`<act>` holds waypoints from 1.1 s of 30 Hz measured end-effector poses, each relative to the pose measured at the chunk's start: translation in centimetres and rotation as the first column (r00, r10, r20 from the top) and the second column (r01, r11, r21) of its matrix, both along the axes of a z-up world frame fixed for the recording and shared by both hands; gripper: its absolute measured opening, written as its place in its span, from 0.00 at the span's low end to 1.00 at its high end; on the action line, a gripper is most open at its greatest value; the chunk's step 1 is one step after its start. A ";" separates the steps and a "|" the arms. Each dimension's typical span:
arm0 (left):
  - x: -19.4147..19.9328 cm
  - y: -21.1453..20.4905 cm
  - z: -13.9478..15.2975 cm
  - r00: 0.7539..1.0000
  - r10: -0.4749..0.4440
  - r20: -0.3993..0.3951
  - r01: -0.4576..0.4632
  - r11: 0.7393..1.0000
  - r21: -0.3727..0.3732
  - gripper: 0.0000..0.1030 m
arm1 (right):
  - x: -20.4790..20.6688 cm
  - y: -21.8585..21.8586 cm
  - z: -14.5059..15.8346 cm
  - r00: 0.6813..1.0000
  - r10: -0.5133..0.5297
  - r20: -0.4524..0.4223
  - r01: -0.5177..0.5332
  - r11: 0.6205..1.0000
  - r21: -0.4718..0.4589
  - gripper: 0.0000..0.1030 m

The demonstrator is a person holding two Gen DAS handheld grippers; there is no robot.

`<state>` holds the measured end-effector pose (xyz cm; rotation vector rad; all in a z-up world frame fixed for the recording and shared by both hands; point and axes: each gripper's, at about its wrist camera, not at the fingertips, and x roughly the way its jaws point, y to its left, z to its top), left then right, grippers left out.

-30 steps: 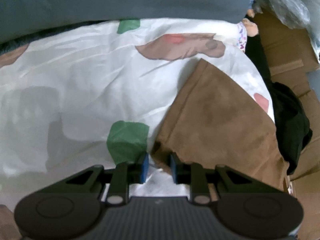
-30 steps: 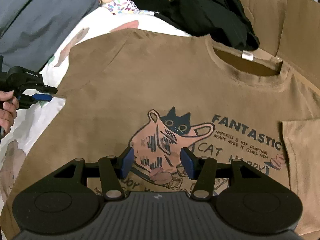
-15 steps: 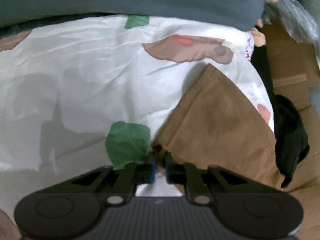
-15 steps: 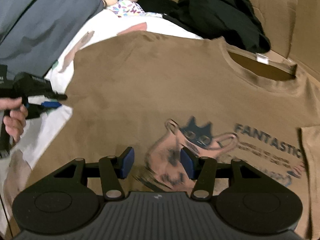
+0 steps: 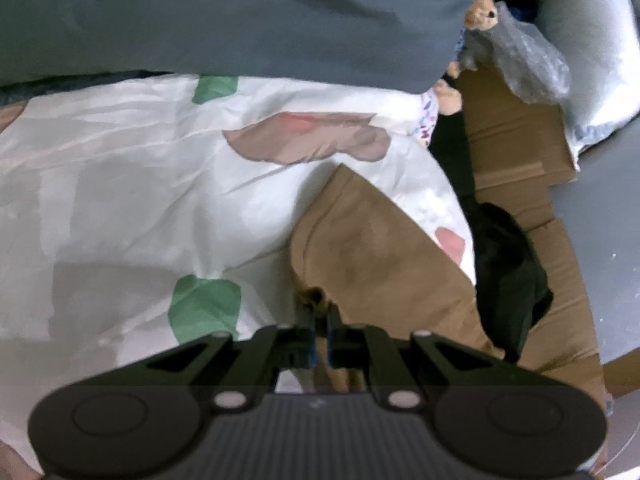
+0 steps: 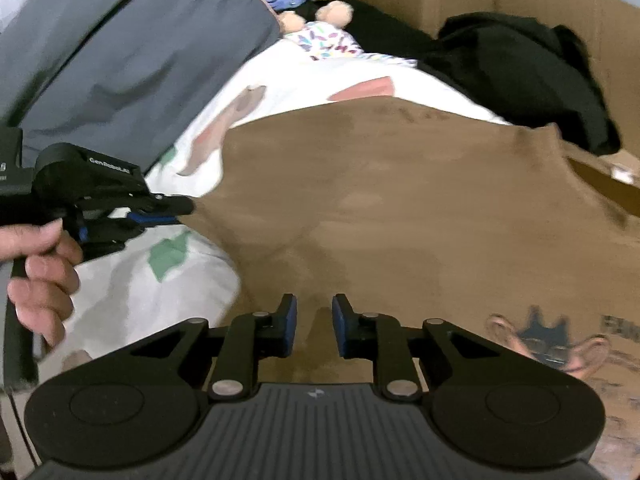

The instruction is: Fold clothes

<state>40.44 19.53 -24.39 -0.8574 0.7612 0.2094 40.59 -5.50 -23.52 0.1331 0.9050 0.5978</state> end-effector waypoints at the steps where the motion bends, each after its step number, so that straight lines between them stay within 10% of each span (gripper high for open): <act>1: 0.0 0.2 0.0 1.000 -0.003 0.007 0.003 1.000 -0.005 0.05 | 0.1 0.6 -0.1 1.000 -0.011 0.005 0.011 1.000 0.000 0.17; 33: -1.5 -6.7 1.7 0.910 -0.389 0.143 0.394 0.919 -0.004 0.04 | 1.6 4.6 -4.9 0.990 -0.071 -0.124 0.079 0.995 0.065 0.09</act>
